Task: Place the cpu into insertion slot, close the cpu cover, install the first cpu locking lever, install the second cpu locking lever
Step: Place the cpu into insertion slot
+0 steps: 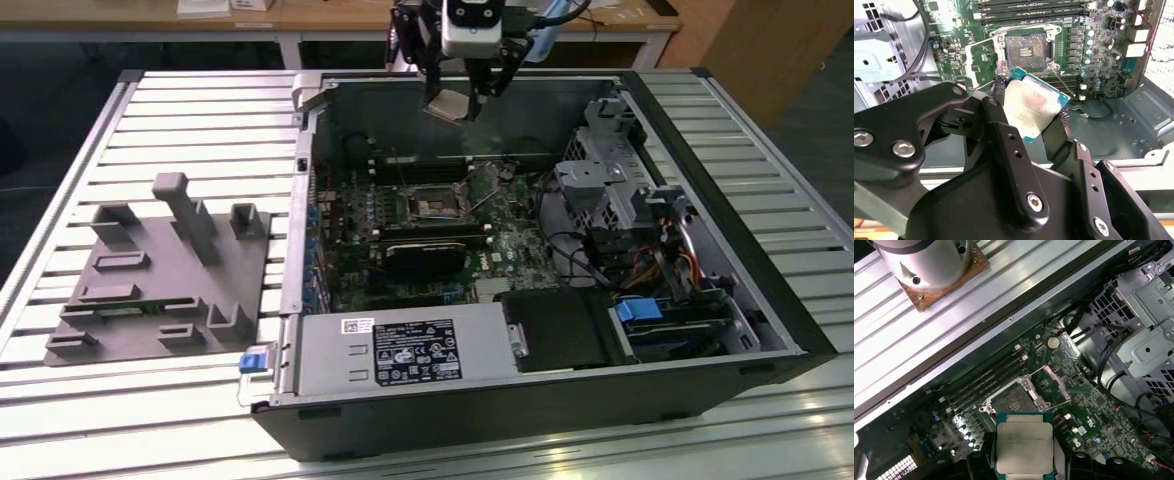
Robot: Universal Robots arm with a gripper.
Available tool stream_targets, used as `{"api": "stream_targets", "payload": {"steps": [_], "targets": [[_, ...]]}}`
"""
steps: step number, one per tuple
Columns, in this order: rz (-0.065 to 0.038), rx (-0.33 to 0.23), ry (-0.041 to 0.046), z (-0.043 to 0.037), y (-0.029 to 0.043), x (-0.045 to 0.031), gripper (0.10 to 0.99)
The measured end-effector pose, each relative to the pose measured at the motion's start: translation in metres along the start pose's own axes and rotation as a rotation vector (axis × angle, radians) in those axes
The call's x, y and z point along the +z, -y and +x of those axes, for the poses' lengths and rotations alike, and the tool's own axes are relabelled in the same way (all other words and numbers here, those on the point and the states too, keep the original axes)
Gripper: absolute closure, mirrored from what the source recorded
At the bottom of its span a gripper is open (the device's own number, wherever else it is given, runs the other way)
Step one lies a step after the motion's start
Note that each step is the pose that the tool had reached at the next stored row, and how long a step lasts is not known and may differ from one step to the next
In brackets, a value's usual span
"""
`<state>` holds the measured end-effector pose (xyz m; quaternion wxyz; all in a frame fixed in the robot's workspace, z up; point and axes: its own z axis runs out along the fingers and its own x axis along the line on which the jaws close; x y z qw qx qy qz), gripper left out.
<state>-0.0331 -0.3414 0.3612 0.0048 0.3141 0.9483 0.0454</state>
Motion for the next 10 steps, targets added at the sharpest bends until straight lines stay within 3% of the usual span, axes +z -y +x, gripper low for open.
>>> {"api": "stream_targets", "payload": {"steps": [10], "targets": [[-0.002,0.080,0.0072,0.0000,0.0000,0.0003,0.541]]}}
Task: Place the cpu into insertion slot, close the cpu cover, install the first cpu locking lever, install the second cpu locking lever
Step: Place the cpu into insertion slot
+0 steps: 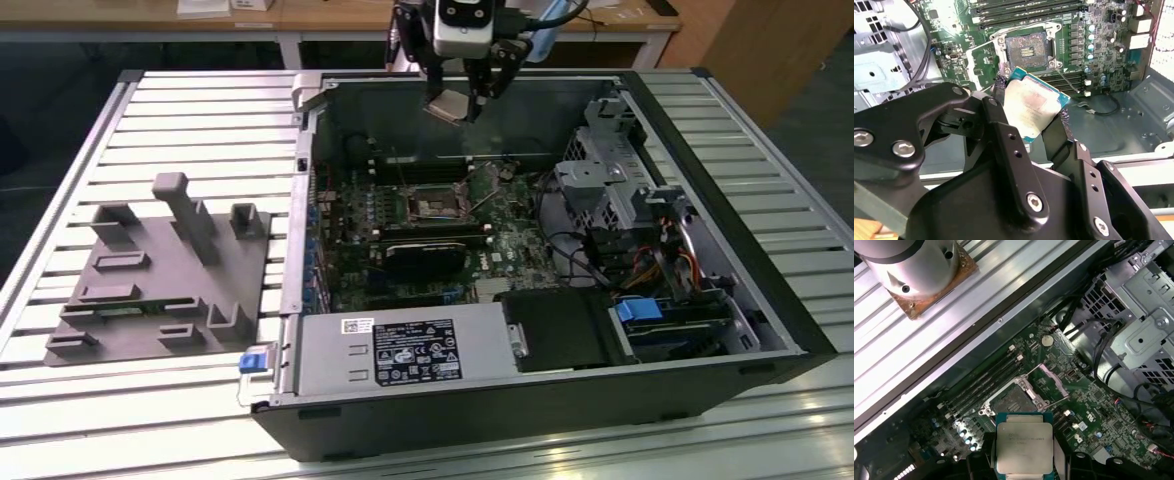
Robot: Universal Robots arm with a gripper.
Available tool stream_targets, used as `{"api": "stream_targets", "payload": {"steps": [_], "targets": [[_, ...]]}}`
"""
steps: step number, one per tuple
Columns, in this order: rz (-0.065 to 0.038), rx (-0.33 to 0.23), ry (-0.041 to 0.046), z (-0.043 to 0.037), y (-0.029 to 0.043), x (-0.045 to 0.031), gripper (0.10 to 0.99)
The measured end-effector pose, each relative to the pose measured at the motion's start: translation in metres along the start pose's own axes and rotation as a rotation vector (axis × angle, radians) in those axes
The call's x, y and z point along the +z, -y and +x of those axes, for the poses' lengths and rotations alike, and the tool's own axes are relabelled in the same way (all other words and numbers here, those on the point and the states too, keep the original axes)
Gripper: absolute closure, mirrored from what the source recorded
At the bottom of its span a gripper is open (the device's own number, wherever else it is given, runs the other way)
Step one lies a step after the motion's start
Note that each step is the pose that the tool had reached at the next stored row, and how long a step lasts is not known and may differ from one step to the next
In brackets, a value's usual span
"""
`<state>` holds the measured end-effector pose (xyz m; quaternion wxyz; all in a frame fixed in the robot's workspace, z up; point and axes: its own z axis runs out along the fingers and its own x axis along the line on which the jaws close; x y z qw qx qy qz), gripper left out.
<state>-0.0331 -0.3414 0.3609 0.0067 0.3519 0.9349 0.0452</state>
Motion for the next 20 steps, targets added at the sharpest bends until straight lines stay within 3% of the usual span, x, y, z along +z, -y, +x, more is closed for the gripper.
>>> {"api": "stream_targets", "payload": {"steps": [20], "targets": [[-0.002,0.127,0.0113,0.0000,0.0001,0.0006,0.541]]}}
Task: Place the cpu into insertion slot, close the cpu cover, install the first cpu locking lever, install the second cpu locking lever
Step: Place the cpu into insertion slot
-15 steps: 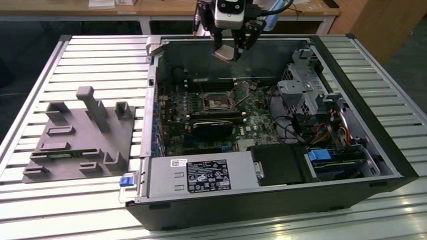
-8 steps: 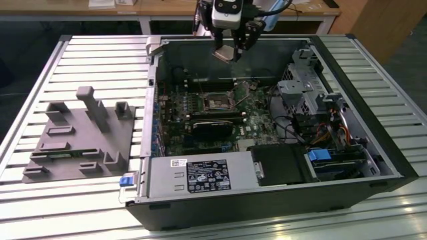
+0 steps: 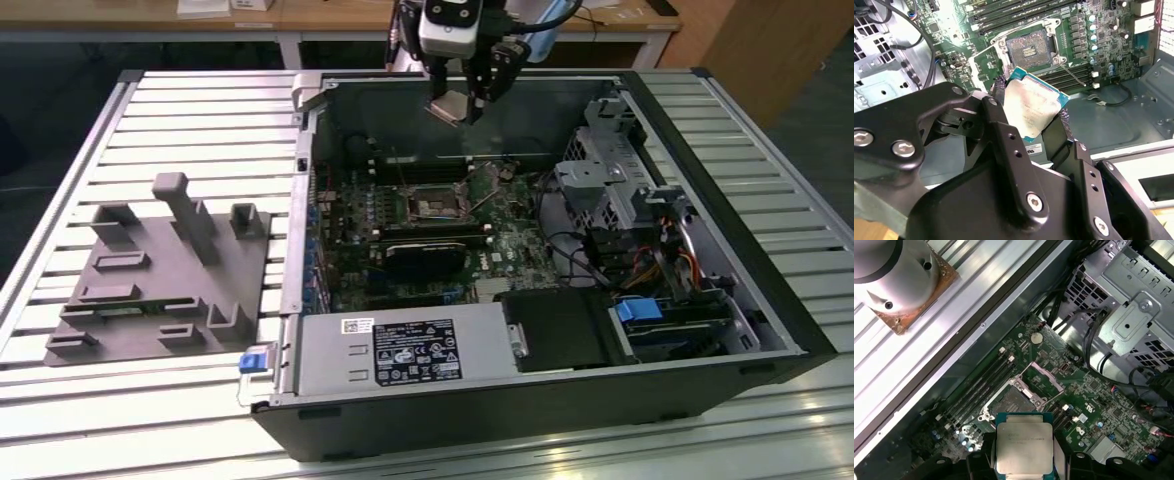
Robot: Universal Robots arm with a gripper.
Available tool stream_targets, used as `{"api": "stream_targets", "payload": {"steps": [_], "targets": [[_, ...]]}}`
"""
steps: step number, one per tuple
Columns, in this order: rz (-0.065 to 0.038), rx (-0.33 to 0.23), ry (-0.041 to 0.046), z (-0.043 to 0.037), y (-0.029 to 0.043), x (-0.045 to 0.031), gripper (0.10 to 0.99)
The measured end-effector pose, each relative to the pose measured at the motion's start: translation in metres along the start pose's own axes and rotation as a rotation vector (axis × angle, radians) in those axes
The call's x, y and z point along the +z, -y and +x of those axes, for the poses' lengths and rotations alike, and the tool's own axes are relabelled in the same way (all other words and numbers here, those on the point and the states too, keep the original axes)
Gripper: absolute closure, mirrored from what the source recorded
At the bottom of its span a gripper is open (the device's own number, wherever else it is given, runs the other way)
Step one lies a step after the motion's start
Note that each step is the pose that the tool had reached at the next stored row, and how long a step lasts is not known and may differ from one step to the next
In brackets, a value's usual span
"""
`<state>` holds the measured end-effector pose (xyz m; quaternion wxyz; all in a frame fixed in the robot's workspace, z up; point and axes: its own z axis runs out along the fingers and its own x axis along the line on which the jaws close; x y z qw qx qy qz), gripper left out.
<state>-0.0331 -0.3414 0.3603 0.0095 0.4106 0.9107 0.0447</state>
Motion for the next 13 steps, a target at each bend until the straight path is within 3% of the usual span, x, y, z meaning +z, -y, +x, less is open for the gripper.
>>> {"api": "stream_targets", "payload": {"steps": [13], "targets": [[-0.001,0.051,0.0045,0.0000,0.0000,0.0004,0.541]]}}
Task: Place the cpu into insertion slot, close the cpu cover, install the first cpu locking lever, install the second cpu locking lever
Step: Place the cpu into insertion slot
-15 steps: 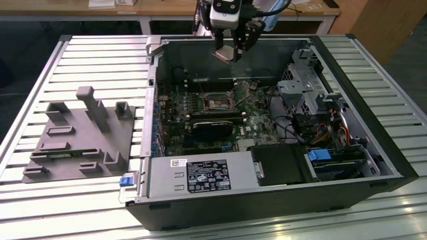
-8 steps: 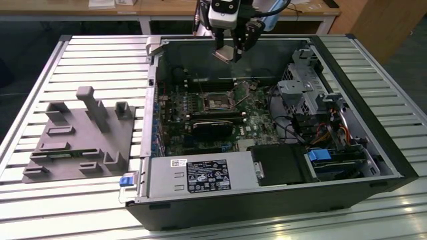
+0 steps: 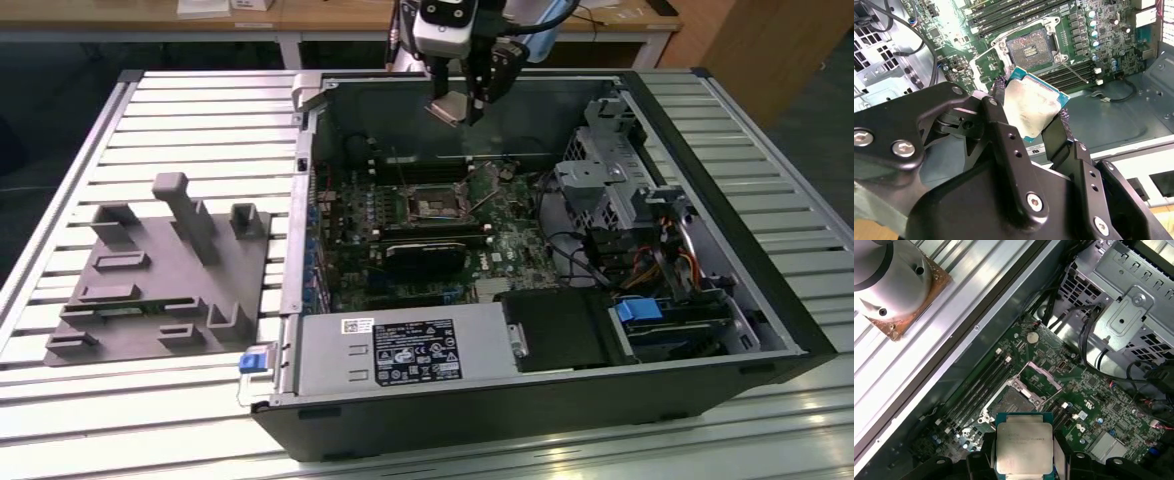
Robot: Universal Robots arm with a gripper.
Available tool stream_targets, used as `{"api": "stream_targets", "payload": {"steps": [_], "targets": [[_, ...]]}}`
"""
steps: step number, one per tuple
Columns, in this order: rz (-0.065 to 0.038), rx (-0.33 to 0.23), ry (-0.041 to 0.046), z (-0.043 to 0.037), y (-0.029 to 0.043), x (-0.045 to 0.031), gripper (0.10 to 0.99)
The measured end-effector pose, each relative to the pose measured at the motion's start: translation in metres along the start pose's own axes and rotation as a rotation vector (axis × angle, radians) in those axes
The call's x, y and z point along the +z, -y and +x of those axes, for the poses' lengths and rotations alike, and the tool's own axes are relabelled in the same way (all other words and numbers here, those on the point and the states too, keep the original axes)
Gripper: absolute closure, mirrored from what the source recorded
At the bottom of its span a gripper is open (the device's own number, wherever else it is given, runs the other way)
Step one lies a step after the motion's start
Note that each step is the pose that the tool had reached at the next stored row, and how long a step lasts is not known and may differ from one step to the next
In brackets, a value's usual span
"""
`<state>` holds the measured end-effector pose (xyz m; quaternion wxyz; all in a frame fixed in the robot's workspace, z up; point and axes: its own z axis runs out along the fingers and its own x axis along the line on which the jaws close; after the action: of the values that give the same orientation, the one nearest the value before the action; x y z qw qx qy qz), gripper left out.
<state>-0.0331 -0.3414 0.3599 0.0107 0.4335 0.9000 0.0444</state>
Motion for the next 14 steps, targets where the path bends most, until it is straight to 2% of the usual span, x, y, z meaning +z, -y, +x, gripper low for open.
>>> {"api": "stream_targets", "payload": {"steps": [14], "targets": [[-0.001,0.048,0.0043,0.0000,0.0001,0.0009,0.541]]}}
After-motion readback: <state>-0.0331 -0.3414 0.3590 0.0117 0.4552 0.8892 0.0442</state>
